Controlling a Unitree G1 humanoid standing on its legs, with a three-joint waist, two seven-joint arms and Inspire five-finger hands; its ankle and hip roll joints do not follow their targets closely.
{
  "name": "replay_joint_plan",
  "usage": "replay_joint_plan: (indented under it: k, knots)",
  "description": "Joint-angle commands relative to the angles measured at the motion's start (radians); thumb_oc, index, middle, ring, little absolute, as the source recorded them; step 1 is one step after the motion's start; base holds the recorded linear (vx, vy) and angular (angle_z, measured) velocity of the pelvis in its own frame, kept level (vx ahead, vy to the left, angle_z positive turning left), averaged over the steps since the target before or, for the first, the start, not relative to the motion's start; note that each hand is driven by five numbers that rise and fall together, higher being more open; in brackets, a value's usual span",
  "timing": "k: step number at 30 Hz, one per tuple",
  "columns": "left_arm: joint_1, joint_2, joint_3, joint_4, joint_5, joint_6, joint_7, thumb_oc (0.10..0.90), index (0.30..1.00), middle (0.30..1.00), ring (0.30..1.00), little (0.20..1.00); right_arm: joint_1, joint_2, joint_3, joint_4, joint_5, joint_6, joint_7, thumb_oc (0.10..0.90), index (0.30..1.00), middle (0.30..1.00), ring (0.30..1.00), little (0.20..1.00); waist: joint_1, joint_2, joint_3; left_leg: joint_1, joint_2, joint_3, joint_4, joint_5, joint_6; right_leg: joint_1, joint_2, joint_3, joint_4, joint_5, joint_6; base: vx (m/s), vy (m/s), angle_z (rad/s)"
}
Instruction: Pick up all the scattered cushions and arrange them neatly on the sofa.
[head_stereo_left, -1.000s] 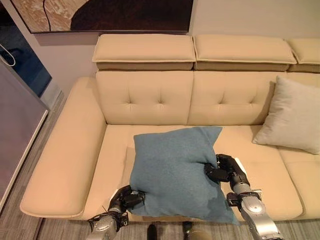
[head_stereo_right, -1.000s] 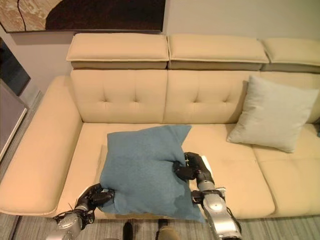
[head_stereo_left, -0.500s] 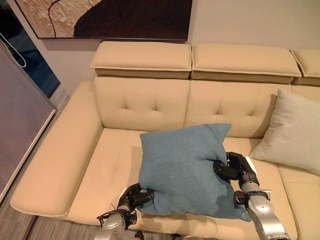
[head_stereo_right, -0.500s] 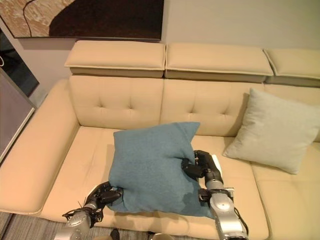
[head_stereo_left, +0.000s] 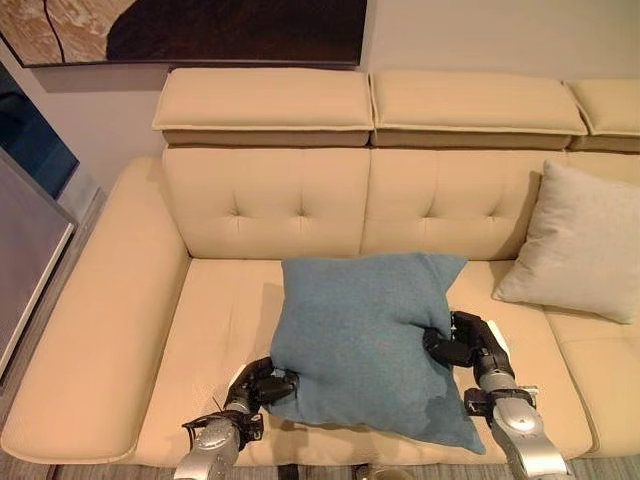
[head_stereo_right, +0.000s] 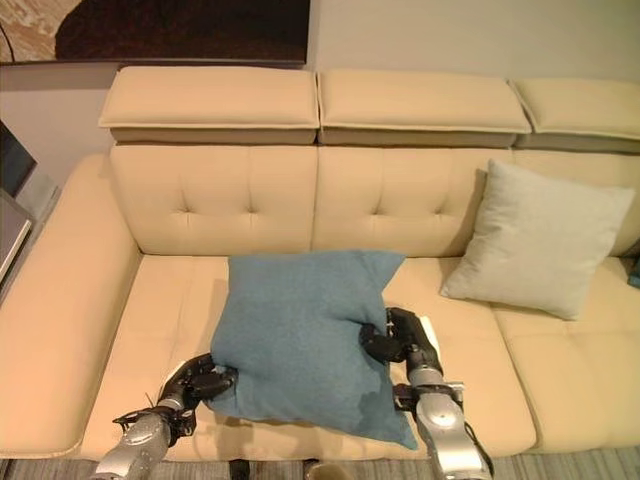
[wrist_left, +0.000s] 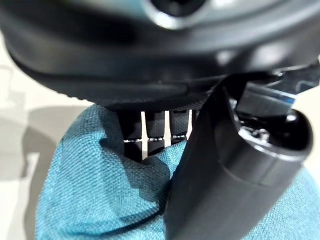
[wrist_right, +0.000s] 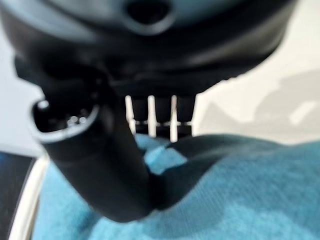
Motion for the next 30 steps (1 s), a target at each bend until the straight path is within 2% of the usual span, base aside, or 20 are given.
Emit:
replay_joint_plan:
  k: [1,8,12,13,15,16,18,22,23,25,26,30]
  knots:
    - [-0.138,-0.047,0.000,-0.190,0.007,-0.158,-0.029,0.400,0.300,0.300,0.300,0.300,-0.110,-0.004,0.013,-0.078,-0.024,-0.105,-0.005,0.400,0.300,0.300,0.300,0.300,0.028,-0.027,-0.077,-0.042,0.012,0.015,0.074,-0.118,-0.021,0.002,-0.044,0.026,0.060,-0.115,0.099,-0.10,0.006,-0.17]
    - [-0.263,-0.037,-0.022,-0.215,0.048,-0.206,0.046,0.400,0.300,0.300,0.300,0.300,-0.240,-0.015,0.038,-0.075,-0.079,-0.146,-0.113,0.400,0.300,0.300,0.300,0.300,0.032,-0.010,-0.069,-0.138,0.008,0.015,0.013,-0.066,-0.023,-0.113,-0.042,0.030,0.011,-0.060,0.112,-0.13,-0.008,-0.05]
    - [-0.474,-0.039,-0.073,-0.214,0.078,-0.263,0.137,0.400,0.300,0.300,0.300,0.300,-0.428,-0.026,0.079,-0.047,-0.151,-0.180,-0.251,0.400,0.300,0.300,0.300,0.300,0.034,0.004,-0.075,-0.269,0.009,-0.003,0.001,-0.019,-0.049,-0.234,-0.032,0.018,0.004,-0.043,0.127,-0.20,-0.043,0.04]
    - [-0.478,-0.039,-0.072,-0.212,0.078,-0.264,0.138,0.400,0.300,0.300,0.300,0.300,-0.432,-0.027,0.080,-0.044,-0.151,-0.181,-0.252,0.400,0.300,0.300,0.300,0.300,0.032,0.005,-0.078,-0.276,0.009,-0.005,0.001,-0.018,-0.049,-0.240,-0.032,0.016,0.004,-0.042,0.127,-0.12,-0.031,0.09]
    - [-0.622,-0.029,-0.105,-0.193,0.102,-0.293,0.192,0.400,0.300,0.300,0.300,0.300,-0.561,-0.052,0.103,0.000,-0.187,-0.183,-0.322,0.400,0.300,0.300,0.300,0.300,0.029,0.016,-0.087,-0.351,0.003,-0.019,0.001,0.003,-0.063,-0.310,-0.031,0.001,0.004,-0.029,0.133,-0.14,-0.045,0.14]
    - [-0.628,-0.029,-0.103,-0.189,0.102,-0.294,0.193,0.400,0.300,0.300,0.300,0.300,-0.568,-0.052,0.104,0.004,-0.187,-0.184,-0.323,0.400,0.300,0.300,0.300,0.300,0.027,0.018,-0.090,-0.360,0.003,-0.021,0.001,0.005,-0.063,-0.317,-0.032,-0.001,0.004,-0.028,0.133,-0.12,-0.045,0.19]
    - [-0.767,-0.015,-0.124,-0.139,0.130,-0.318,0.254,0.400,0.300,0.300,0.300,0.300,-0.694,-0.076,0.129,0.071,-0.222,-0.181,-0.393,0.400,0.300,0.300,0.300,0.300,0.027,0.023,-0.093,-0.425,-0.010,-0.031,0.001,0.029,-0.072,-0.381,-0.031,-0.013,0.004,-0.009,0.131,-0.12,-0.048,0.33]
    - [-0.879,-0.006,-0.144,-0.083,0.159,-0.331,0.312,0.400,0.300,0.300,0.300,0.300,-0.810,-0.110,0.162,0.139,-0.258,-0.177,-0.454,0.400,0.300,0.300,0.300,0.300,0.027,0.026,-0.104,-0.476,-0.016,-0.035,0.001,0.045,-0.077,-0.429,-0.034,-0.023,0.004,0.000,0.132,-0.05,-0.021,0.07]
    - [-0.957,-0.005,-0.164,-0.051,0.187,-0.339,0.357,0.400,0.300,0.300,0.300,0.300,-0.892,-0.138,0.199,0.178,-0.293,-0.167,-0.493,0.400,0.300,0.300,0.300,0.300,0.031,0.026,-0.104,-0.496,-0.016,-0.036,0.001,0.049,-0.081,-0.450,-0.034,-0.026,0.004,0.001,0.133,-0.04,-0.017,-0.03]
    - [-0.996,-0.006,-0.171,-0.034,0.198,-0.342,0.377,0.400,0.300,0.300,0.300,0.300,-0.934,-0.151,0.220,0.201,-0.310,-0.163,-0.511,0.400,0.300,0.300,0.300,0.300,0.032,0.028,-0.102,-0.506,-0.016,-0.037,0.001,0.053,-0.083,-0.462,-0.034,-0.027,0.004,0.003,0.134,-0.03,-0.017,-0.03]
    - [-1.091,-0.009,-0.180,-0.004,0.240,-0.348,0.441,0.400,0.300,0.300,0.300,0.300,-1.040,-0.186,0.275,0.257,-0.370,-0.145,-0.571,0.400,0.300,0.300,0.300,0.300,0.037,0.028,-0.102,-0.532,-0.015,-0.038,0.001,0.061,-0.087,-0.491,-0.036,-0.031,0.004,0.006,0.137,-0.03,-0.024,-0.02]
    - [-1.189,-0.018,-0.196,0.049,0.289,-0.344,0.505,0.400,0.300,0.300,0.300,0.300,-1.149,-0.221,0.338,0.336,-0.418,-0.114,-0.619,0.400,0.300,0.300,0.300,0.300,0.039,0.025,-0.099,-0.561,-0.015,-0.041,0.001,0.072,-0.093,-0.520,-0.037,-0.036,0.004,0.012,0.138,-0.01,-0.007,0.00]
